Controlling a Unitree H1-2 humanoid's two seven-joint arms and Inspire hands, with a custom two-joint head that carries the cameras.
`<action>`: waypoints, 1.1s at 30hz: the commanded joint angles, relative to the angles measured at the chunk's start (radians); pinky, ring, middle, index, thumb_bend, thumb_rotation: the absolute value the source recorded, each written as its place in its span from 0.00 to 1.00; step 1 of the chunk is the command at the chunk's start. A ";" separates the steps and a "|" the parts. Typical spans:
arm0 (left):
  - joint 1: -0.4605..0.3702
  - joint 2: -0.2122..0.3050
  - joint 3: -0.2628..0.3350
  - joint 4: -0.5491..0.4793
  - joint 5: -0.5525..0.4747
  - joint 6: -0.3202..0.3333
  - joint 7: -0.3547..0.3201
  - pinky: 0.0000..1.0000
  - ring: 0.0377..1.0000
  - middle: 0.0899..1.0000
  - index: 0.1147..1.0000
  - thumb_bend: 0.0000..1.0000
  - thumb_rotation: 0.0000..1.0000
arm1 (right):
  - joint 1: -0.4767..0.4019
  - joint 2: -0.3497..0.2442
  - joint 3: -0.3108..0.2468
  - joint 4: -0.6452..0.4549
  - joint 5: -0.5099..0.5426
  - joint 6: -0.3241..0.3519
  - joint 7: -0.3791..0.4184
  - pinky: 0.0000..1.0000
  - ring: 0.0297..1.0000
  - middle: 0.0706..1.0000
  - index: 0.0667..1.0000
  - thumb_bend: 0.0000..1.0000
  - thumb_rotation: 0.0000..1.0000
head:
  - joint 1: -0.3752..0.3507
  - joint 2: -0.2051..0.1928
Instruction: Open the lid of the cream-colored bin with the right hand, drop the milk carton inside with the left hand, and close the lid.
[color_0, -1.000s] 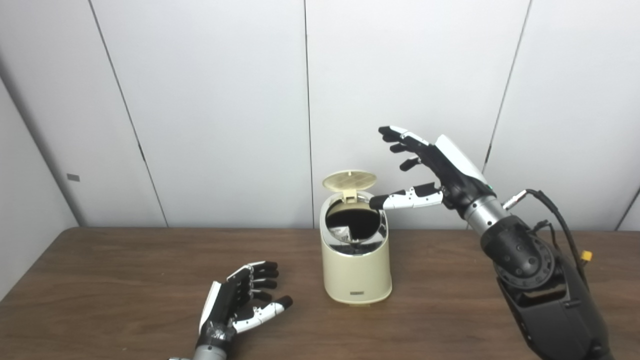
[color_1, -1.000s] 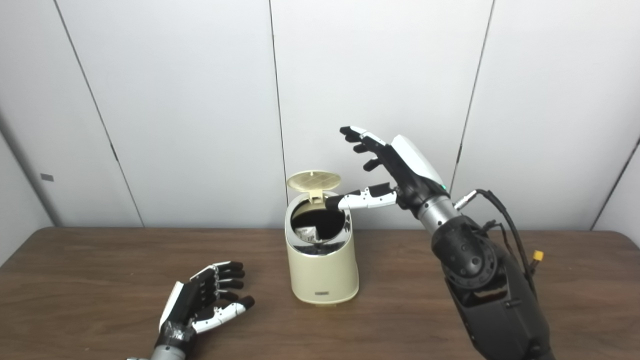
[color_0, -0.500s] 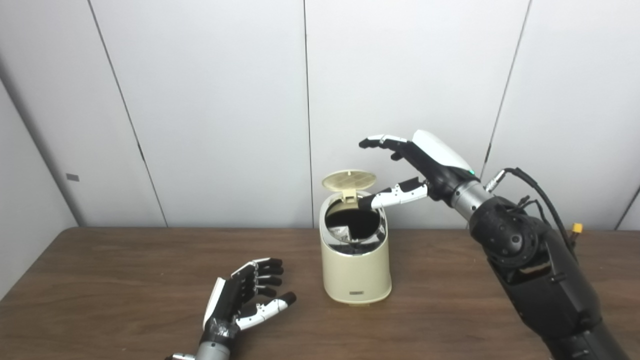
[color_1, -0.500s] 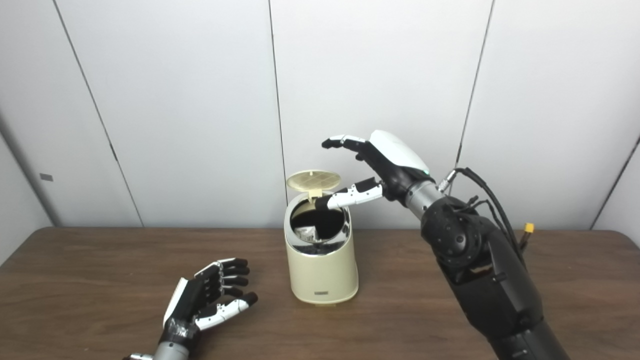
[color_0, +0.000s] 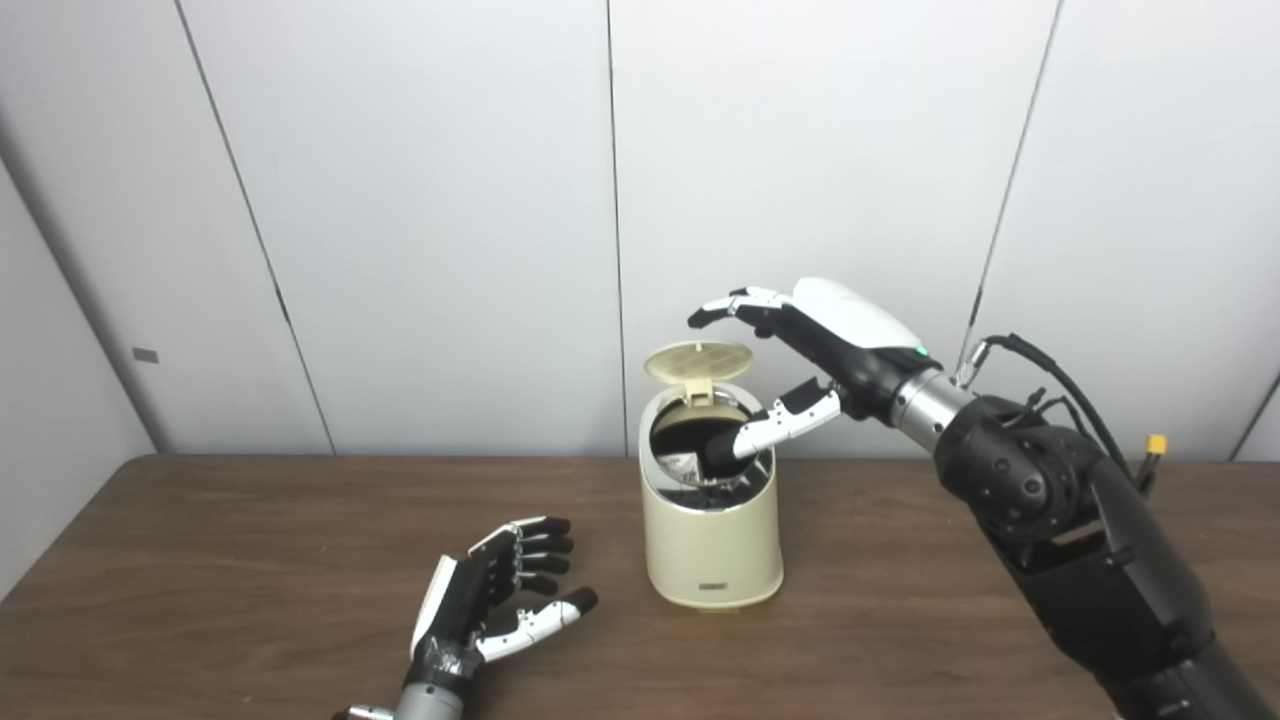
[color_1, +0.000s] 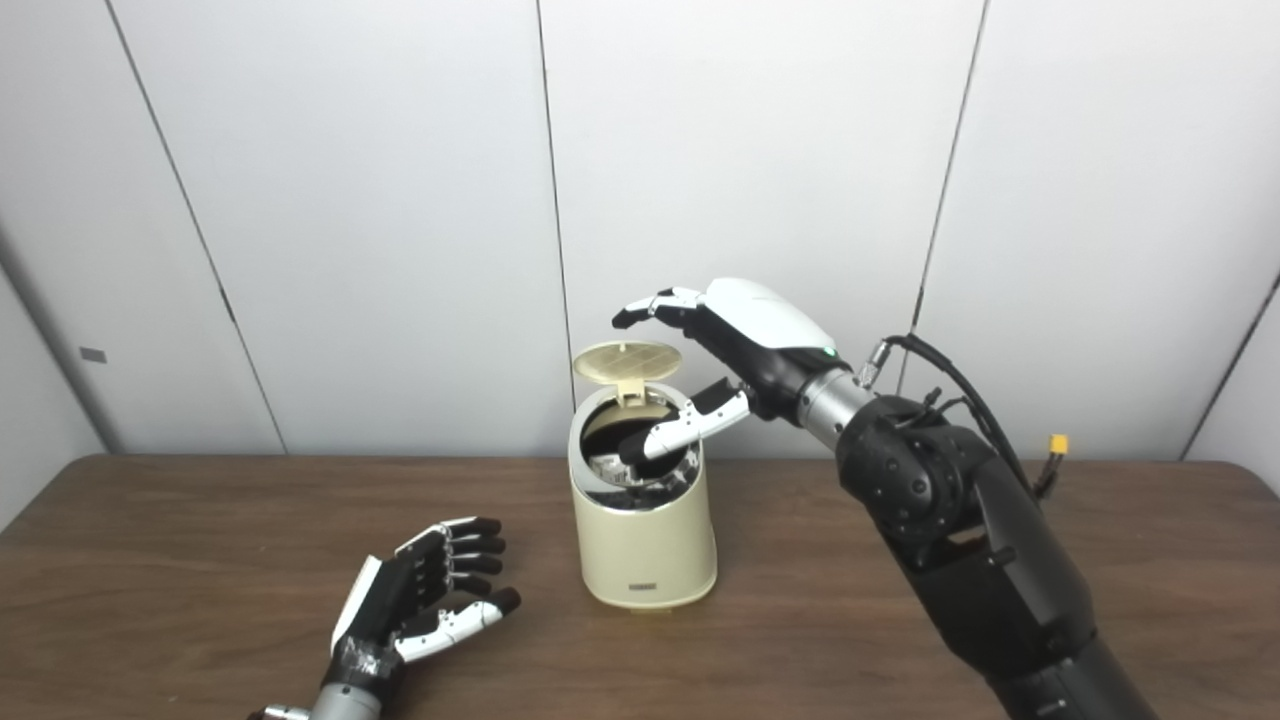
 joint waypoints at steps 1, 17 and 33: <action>0.006 -0.006 -0.003 0.027 -0.003 -0.036 0.001 0.60 0.65 0.67 0.72 0.75 0.16 | -0.042 -0.024 -0.010 -0.040 -0.010 -0.009 0.005 0.81 0.96 0.87 0.82 0.87 0.52 | 0.000 0.000; 0.007 -0.006 0.001 0.020 0.011 -0.014 0.010 0.59 0.64 0.67 0.72 0.76 0.17 | -0.020 -0.053 -0.006 -0.128 -0.042 0.046 0.128 0.88 1.00 0.85 0.81 0.87 0.51 | 0.002 0.010; 0.009 -0.011 0.006 0.007 0.022 0.003 0.015 0.58 0.65 0.69 0.71 0.76 0.18 | 0.003 -0.108 0.005 -0.158 -0.034 0.021 0.189 0.88 0.99 0.83 0.81 0.90 0.60 | 0.004 0.030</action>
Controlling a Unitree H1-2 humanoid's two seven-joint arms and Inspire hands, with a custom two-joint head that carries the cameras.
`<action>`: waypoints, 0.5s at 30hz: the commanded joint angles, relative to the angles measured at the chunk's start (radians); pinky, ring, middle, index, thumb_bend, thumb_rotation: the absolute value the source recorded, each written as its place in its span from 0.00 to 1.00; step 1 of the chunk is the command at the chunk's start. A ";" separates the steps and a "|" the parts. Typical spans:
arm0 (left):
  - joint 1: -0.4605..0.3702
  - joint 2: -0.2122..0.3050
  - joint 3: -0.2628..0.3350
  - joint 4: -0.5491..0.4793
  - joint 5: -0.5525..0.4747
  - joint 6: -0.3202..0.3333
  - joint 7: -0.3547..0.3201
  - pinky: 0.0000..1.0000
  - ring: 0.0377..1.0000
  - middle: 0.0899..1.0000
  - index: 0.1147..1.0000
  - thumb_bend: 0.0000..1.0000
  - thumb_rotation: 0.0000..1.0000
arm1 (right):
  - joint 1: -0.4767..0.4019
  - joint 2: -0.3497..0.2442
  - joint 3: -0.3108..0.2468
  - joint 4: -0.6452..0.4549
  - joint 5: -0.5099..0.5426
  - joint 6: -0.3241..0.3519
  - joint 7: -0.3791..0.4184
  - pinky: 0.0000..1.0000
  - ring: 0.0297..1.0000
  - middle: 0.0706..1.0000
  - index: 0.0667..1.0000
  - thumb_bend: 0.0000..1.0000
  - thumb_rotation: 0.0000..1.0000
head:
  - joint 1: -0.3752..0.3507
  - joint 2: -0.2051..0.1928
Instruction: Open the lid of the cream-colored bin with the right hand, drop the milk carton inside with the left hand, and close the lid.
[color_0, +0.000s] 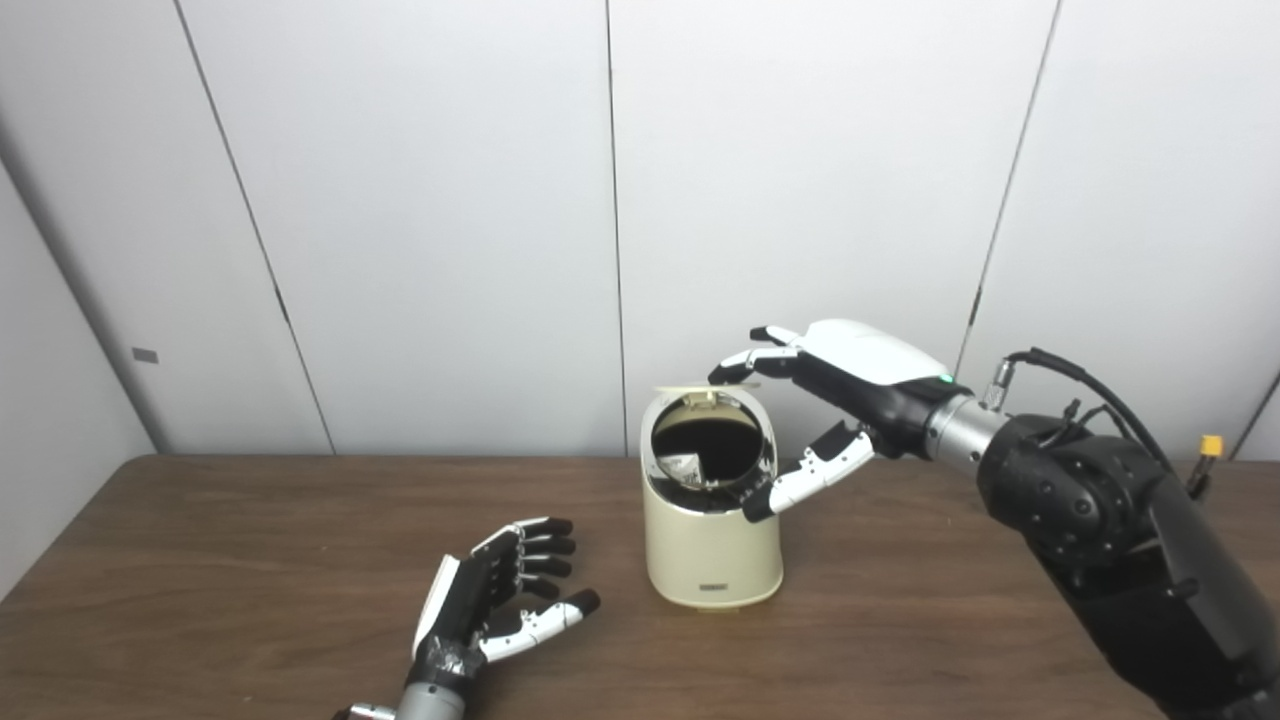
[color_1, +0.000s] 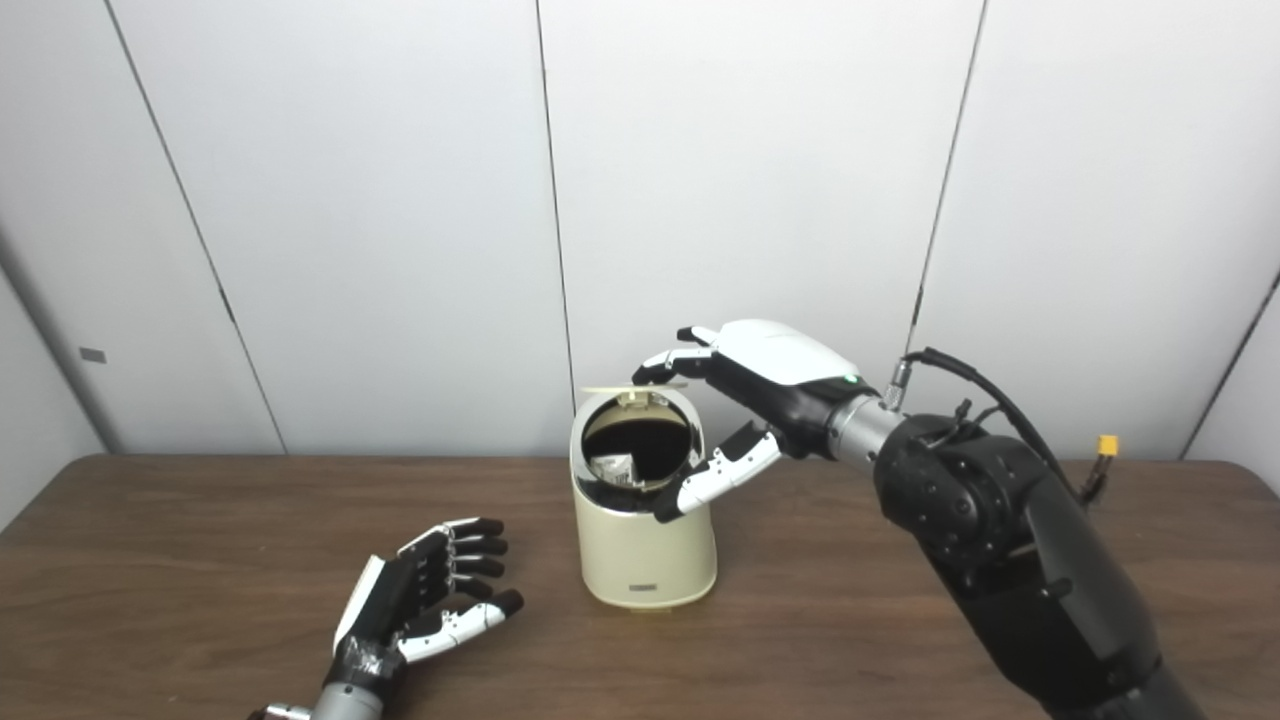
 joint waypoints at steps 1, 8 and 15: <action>0.009 -0.010 0.000 0.006 0.003 -0.001 0.015 0.58 0.65 0.69 0.71 0.77 0.18 | -0.031 -0.015 -0.007 -0.039 0.003 -0.014 0.004 0.88 0.99 0.83 0.81 0.90 0.60 | 0.001 0.001; 0.014 -0.017 0.002 -0.012 0.018 0.018 0.026 0.59 0.66 0.69 0.70 0.76 0.18 | -0.014 -0.012 -0.001 -0.071 0.001 0.018 0.055 0.91 0.99 0.83 0.81 0.87 0.55 | 0.009 0.013; 0.019 -0.021 0.001 -0.028 0.012 0.033 0.030 0.59 0.67 0.70 0.71 0.75 0.17 | 0.005 -0.003 0.022 -0.097 -0.026 0.007 0.060 0.93 0.99 0.83 0.81 0.87 0.53 | 0.012 0.020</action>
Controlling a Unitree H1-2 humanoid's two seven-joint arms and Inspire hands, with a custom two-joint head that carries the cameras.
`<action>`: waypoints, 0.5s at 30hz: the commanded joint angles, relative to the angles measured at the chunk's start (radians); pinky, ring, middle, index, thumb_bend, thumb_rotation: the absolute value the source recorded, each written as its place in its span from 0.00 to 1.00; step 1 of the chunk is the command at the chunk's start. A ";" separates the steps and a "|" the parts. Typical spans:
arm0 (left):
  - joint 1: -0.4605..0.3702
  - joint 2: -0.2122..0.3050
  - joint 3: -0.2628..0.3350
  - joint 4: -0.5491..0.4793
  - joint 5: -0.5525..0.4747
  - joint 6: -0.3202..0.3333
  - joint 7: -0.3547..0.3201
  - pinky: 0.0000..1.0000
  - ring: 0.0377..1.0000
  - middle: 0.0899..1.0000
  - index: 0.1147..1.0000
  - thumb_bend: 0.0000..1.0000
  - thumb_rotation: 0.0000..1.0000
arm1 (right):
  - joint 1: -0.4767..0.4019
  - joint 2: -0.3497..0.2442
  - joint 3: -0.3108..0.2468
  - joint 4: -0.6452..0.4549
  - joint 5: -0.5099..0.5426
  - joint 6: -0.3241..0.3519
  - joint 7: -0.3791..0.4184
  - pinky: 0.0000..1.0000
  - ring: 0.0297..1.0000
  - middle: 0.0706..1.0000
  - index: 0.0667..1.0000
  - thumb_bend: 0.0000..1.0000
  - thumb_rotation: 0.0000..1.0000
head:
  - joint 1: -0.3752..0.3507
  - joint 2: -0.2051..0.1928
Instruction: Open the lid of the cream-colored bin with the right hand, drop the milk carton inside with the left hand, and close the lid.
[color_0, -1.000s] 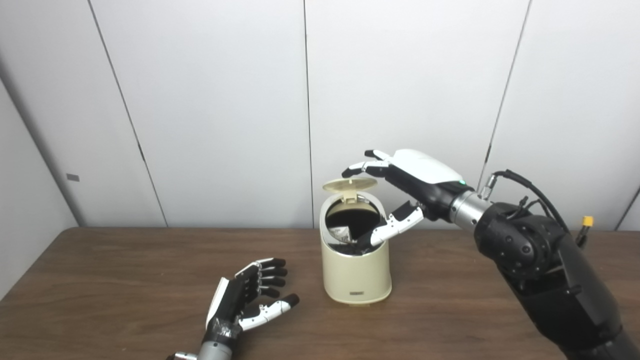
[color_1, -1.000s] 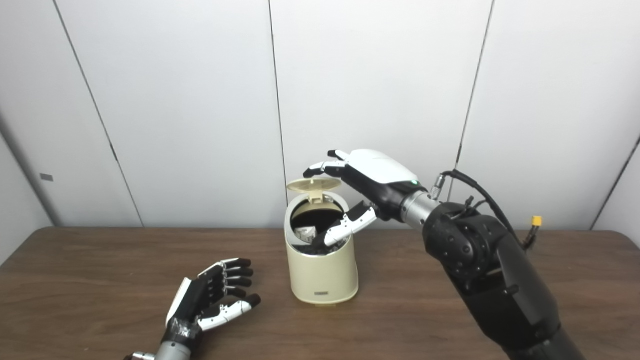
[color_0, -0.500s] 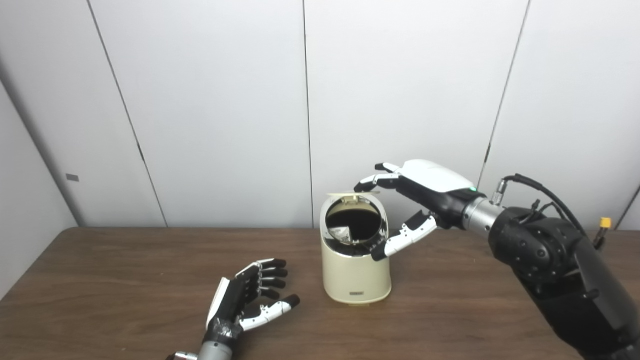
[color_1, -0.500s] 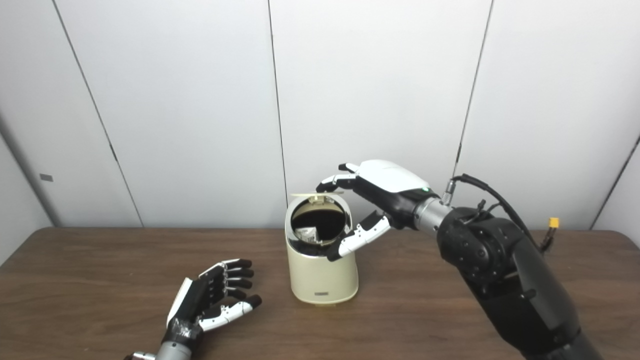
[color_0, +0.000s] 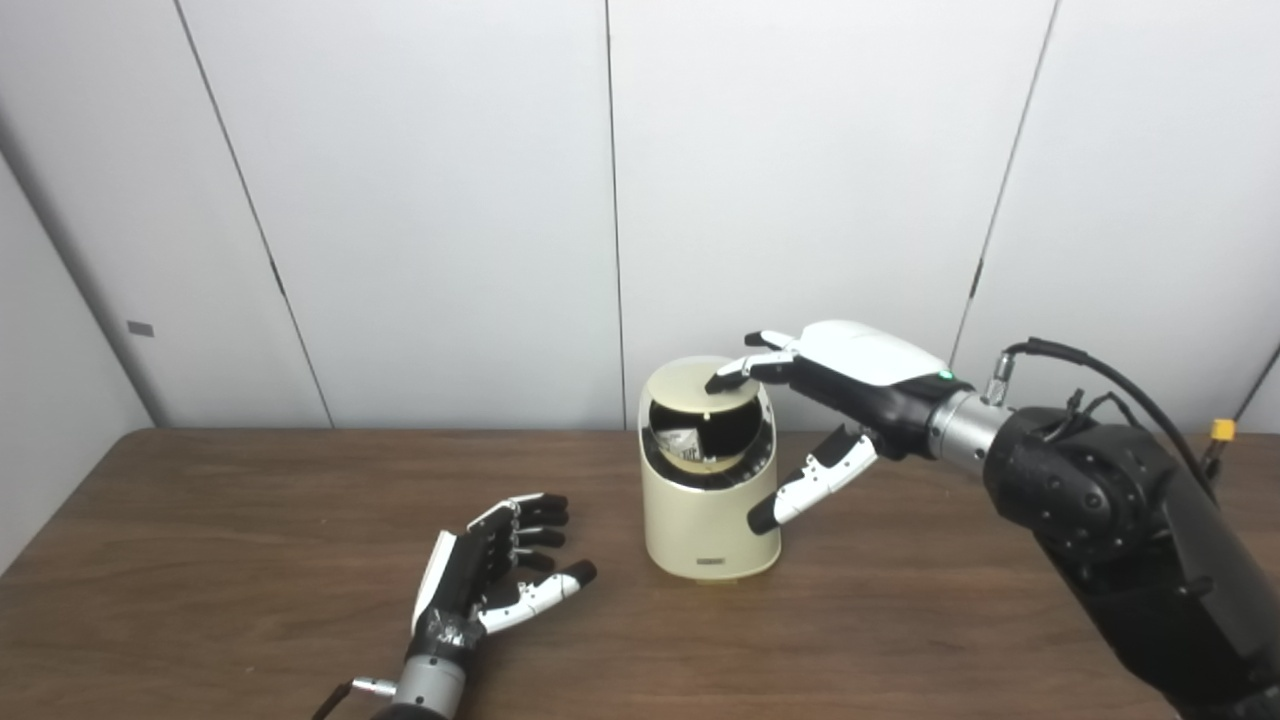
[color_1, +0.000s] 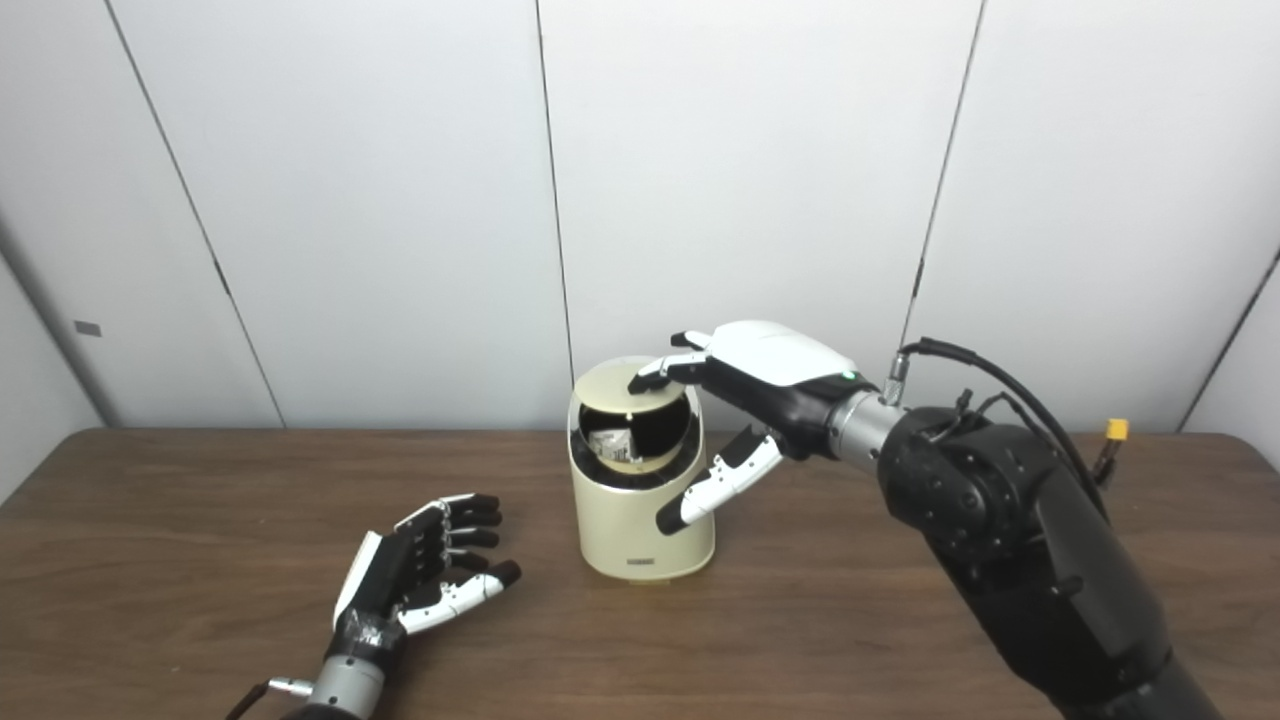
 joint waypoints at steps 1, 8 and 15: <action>0.010 -0.008 -0.002 -0.009 -0.001 -0.003 0.006 0.59 0.68 0.70 0.71 0.75 0.17 | -0.028 0.000 0.000 -0.038 -0.013 -0.009 -0.002 0.94 0.99 0.82 0.81 0.87 0.53 | 0.000 0.006; 0.010 -0.008 -0.003 -0.011 0.004 -0.002 0.009 0.59 0.67 0.70 0.71 0.74 0.16 | -0.022 0.014 0.021 -0.029 -0.040 -0.029 -0.012 0.99 1.00 0.82 0.81 0.87 0.51 | -0.001 0.008; 0.010 -0.008 -0.003 -0.013 0.008 0.002 0.012 0.58 0.67 0.70 0.71 0.74 0.16 | -0.028 0.019 0.057 -0.015 -0.072 -0.057 -0.001 1.00 1.00 0.82 0.82 0.86 0.51 | -0.002 0.013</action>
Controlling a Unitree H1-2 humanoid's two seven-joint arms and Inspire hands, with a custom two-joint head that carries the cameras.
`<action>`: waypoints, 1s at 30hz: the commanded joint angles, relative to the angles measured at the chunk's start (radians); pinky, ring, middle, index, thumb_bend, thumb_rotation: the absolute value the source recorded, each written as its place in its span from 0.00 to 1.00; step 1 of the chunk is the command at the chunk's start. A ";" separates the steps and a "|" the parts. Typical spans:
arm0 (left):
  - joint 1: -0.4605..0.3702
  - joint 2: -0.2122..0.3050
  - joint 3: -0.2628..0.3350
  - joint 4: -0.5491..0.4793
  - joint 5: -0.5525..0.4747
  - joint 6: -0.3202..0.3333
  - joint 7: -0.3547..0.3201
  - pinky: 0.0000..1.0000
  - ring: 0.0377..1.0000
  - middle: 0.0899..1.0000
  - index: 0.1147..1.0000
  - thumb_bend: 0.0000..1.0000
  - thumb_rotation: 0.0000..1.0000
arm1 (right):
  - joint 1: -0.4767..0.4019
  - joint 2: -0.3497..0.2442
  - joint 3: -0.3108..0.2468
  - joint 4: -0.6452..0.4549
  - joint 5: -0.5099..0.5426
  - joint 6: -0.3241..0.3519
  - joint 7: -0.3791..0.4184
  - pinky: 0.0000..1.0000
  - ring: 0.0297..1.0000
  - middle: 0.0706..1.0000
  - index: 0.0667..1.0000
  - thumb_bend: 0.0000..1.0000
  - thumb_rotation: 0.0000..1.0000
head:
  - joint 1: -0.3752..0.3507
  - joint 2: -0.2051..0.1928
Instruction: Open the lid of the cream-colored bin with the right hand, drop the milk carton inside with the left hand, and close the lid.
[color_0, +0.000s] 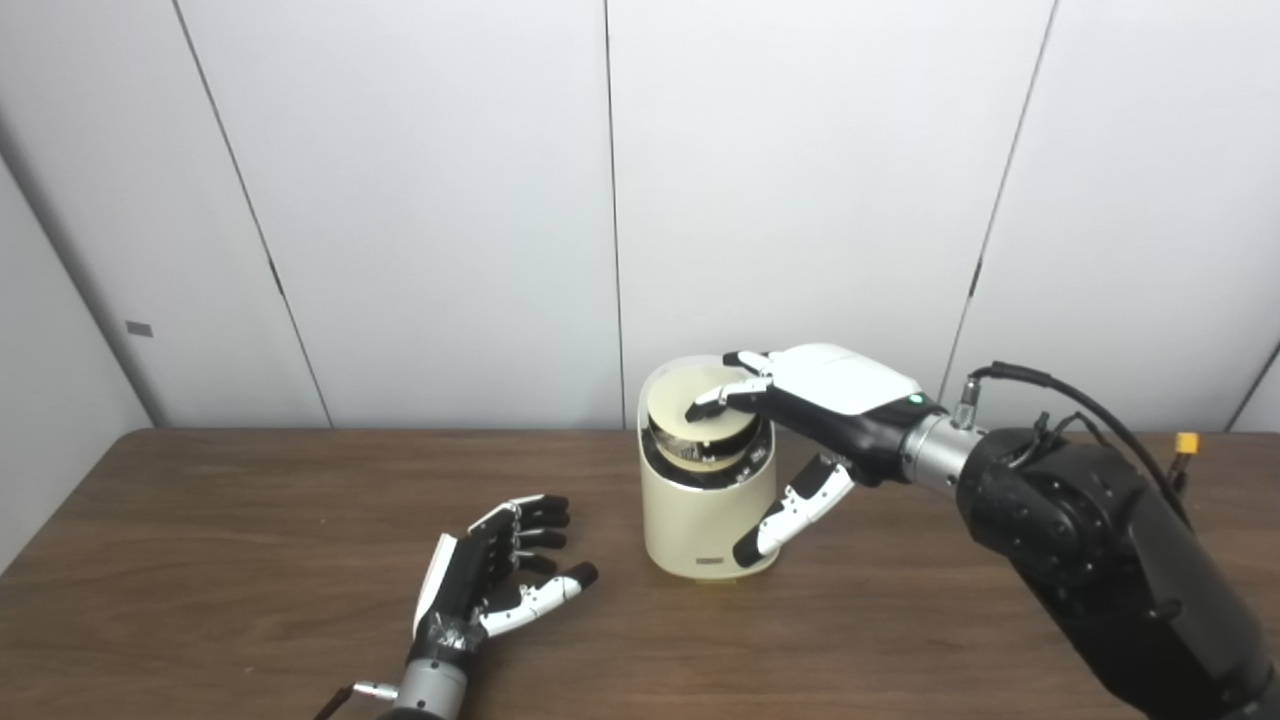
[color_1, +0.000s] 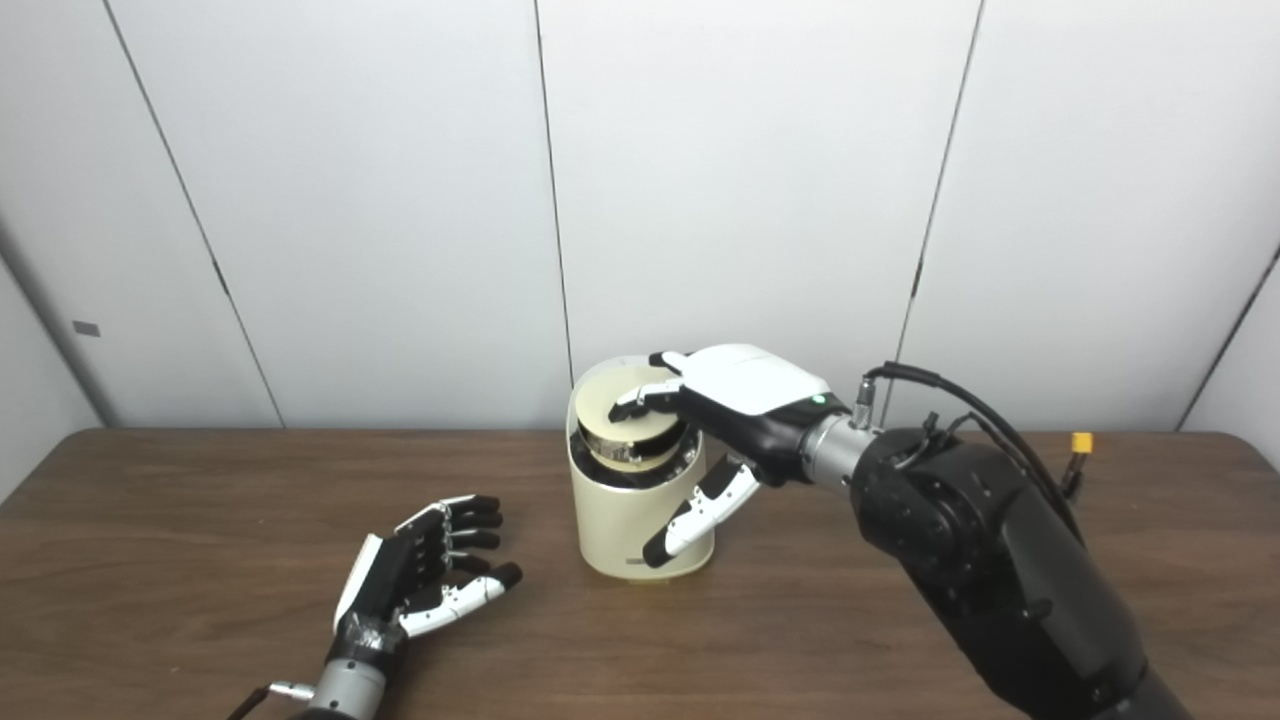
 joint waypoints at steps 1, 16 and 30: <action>0.006 -0.006 -0.002 -0.010 0.007 0.002 0.011 0.59 0.67 0.70 0.71 0.74 0.16 | -0.037 -0.001 0.003 -0.008 -0.015 -0.032 -0.001 1.00 1.00 0.82 0.82 0.86 0.51 | 0.002 0.000; 0.010 -0.016 -0.002 -0.031 0.004 0.016 0.016 0.58 0.67 0.69 0.70 0.75 0.17 | -0.021 -0.023 0.033 0.033 -0.107 -0.124 0.032 1.00 1.00 0.82 0.83 0.85 0.52 | 0.016 0.012; 0.015 -0.007 0.003 -0.046 -0.006 0.022 0.011 0.57 0.66 0.68 0.70 0.75 0.16 | -0.013 -0.034 0.041 0.031 -0.187 -0.114 0.083 1.00 1.00 0.83 0.84 0.84 0.50 | 0.013 0.026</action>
